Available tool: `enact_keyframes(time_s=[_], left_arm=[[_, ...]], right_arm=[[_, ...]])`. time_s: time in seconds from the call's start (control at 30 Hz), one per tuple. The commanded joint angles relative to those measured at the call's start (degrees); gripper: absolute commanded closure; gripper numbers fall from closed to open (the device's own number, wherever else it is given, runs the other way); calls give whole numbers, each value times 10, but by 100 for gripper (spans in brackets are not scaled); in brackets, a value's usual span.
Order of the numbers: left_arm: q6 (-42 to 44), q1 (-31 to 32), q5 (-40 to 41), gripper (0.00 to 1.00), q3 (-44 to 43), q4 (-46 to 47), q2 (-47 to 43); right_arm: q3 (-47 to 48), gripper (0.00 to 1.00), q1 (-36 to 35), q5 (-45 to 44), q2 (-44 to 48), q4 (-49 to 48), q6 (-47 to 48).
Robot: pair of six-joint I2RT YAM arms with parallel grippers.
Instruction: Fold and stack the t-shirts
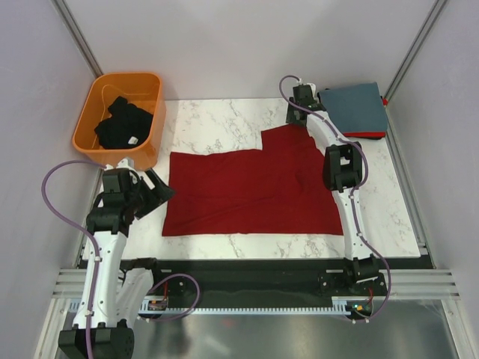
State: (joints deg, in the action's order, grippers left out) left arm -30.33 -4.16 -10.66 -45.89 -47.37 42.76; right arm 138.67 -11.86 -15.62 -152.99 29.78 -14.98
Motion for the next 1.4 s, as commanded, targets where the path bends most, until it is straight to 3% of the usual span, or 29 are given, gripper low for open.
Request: enact_keyframes(time_s=[0.0, 0.1, 0.2, 0.27, 0.3, 0.57, 0.83, 1.0, 1.2, 1.37], left_arm=[[15, -4, 2, 12, 2, 21, 0], [15, -4, 3, 12, 1, 20, 1], [15, -4, 5, 12, 1, 21, 3], [14, -4, 5, 12, 2, 21, 5], [13, -4, 5, 12, 2, 21, 7], [3, 2, 60, 14, -31, 57, 89], [-3, 62, 124, 18, -242, 55, 315], [-3, 85, 149, 23, -371, 41, 465], [-2, 141, 206, 25, -554, -36, 634], [-19, 144, 226, 25, -716, -123, 809]], right_arm=[[-9, 35, 2, -14, -5, -34, -10], [-13, 48, 2, -7, -6, -37, -17], [-27, 74, 2, 2, 5, -39, -26], [-44, 85, 2, 10, 14, -43, -28], [-49, 100, 2, 12, 20, -43, -29], [-137, 100, -31, 43, 159, -37, -43], [-346, 100, -31, 6, 378, -28, -53], [-429, 100, -12, -2, 484, -16, -45], [-516, 100, -5, 8, 545, -11, -36], [-585, 100, -4, 13, 576, -9, -44]])
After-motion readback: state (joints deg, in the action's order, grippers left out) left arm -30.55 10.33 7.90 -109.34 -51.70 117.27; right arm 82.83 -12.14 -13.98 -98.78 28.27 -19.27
